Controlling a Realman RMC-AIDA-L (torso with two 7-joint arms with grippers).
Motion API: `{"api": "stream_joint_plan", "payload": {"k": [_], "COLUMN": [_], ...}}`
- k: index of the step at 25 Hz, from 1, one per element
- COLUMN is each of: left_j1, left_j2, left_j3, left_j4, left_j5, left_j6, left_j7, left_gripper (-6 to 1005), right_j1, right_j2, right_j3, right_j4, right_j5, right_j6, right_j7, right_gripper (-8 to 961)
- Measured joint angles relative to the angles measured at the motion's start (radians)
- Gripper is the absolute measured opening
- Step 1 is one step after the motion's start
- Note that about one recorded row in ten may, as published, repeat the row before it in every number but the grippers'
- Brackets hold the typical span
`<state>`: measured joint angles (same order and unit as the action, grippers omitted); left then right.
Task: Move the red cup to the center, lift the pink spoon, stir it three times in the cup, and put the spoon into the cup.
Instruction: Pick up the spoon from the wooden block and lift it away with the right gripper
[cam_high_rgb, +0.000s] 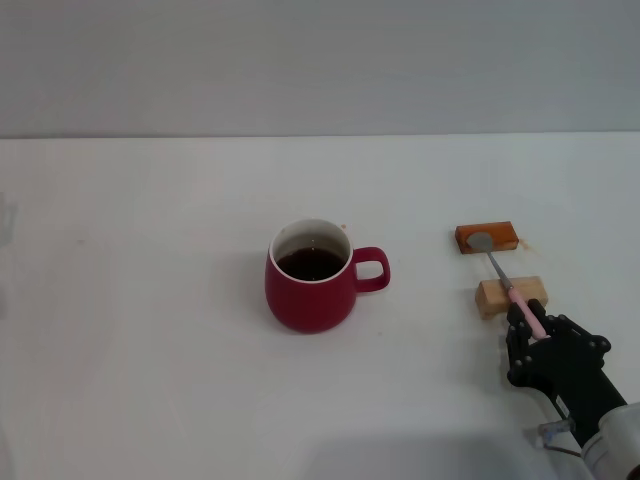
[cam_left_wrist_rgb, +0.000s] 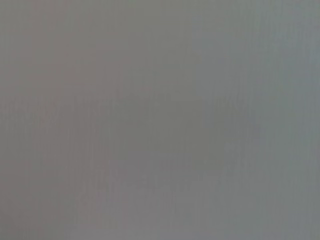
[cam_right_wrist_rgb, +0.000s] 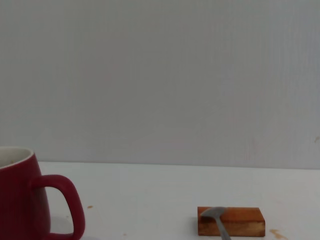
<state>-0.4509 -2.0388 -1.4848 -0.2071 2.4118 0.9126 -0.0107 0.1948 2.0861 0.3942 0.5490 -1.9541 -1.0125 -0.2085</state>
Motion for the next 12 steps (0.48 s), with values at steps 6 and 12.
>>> {"api": "stream_joint_plan", "payload": {"k": [6, 12], "left_j1": [-0.002, -0.007], "left_j2": [0.0, 0.0], "left_j3": [0.0, 0.0], "left_j4": [0.002, 0.007], "left_j5": [-0.001, -0.002], "left_j6": [-0.002, -0.007], "left_j7": [0.0, 0.0], "left_gripper": [848, 848], "right_j1": [0.002, 0.001], "right_j2": [0.0, -0.001], "right_j3": [0.003, 0.012], "right_j4": [-0.003, 0.018], "right_j5": [0.002, 0.003], "right_j6": [0.0, -0.009], "right_j7": [-0.003, -0.089], "right_gripper": [165, 166]}}
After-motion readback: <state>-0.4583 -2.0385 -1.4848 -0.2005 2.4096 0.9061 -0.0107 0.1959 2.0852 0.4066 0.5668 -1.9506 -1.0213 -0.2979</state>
